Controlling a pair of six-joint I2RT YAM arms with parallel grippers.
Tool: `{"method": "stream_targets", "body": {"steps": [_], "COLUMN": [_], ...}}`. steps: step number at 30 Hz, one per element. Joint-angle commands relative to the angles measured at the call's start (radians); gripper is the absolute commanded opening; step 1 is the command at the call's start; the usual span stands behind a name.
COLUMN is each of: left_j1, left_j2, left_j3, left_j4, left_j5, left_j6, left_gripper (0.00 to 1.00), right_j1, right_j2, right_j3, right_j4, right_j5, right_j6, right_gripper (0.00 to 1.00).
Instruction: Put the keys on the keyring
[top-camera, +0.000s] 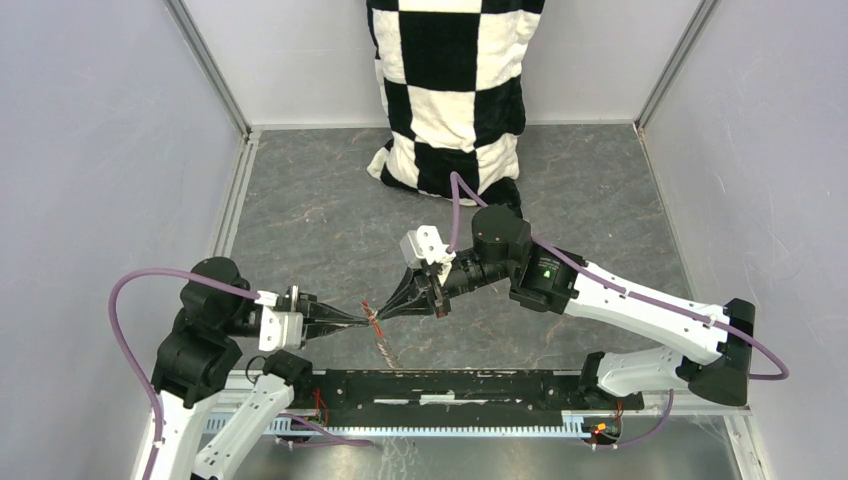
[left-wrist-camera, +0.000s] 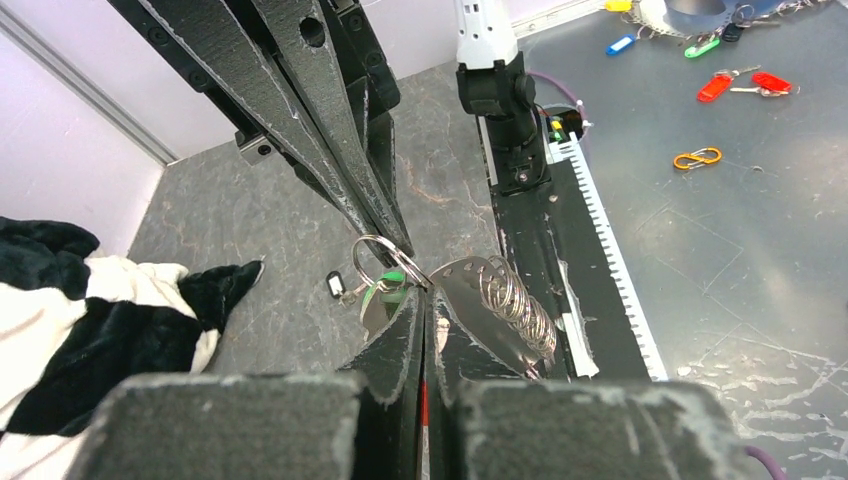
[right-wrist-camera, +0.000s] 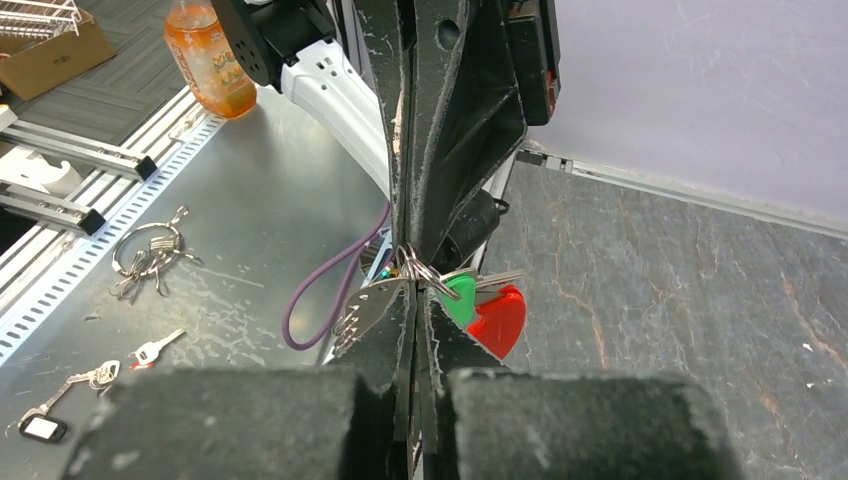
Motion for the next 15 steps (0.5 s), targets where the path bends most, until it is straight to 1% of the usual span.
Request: {"method": "stream_targets", "body": {"steps": [1, 4, 6, 7, 9, 10, 11, 13, 15], "left_j1": [-0.002, -0.002, -0.002, -0.002, -0.002, -0.002, -0.002, -0.002, -0.002], "left_j2": [-0.007, -0.011, -0.010, -0.009, -0.003, 0.001, 0.006, 0.024, 0.050], "left_j3": [-0.010, -0.016, -0.013, -0.009, 0.003, 0.012, 0.023, 0.060, 0.101], "left_j4": [0.032, 0.032, 0.034, 0.035, 0.034, 0.031, 0.020, -0.043, -0.130], "left_j5": [-0.033, -0.031, -0.032, -0.032, -0.036, -0.040, -0.044, -0.045, -0.046], "left_j6": [0.047, 0.044, 0.035, 0.029, 0.010, -0.004, -0.008, 0.030, 0.111], "left_gripper": [0.02, 0.02, 0.06, 0.11, 0.25, 0.38, 0.43, 0.49, 0.52], "right_j1": [0.002, 0.003, 0.003, 0.002, 0.002, 0.003, 0.003, 0.003, 0.002], "right_j2": [-0.022, -0.021, -0.021, -0.023, -0.020, -0.016, -0.010, -0.007, -0.009], "right_j3": [0.043, 0.046, 0.048, 0.052, 0.071, 0.087, 0.107, 0.137, 0.150], "right_j4": [-0.018, -0.014, -0.014, -0.022, -0.064, -0.102, -0.136, -0.201, -0.241], "right_j5": [0.009, 0.002, 0.005, 0.011, 0.035, 0.046, 0.059, 0.085, 0.091], "right_j6": [0.032, 0.066, 0.067, 0.063, 0.045, 0.042, 0.006, -0.026, -0.043], "right_gripper": [0.01, 0.01, 0.00, 0.01, 0.01, 0.01, 0.01, 0.01, 0.01]}}
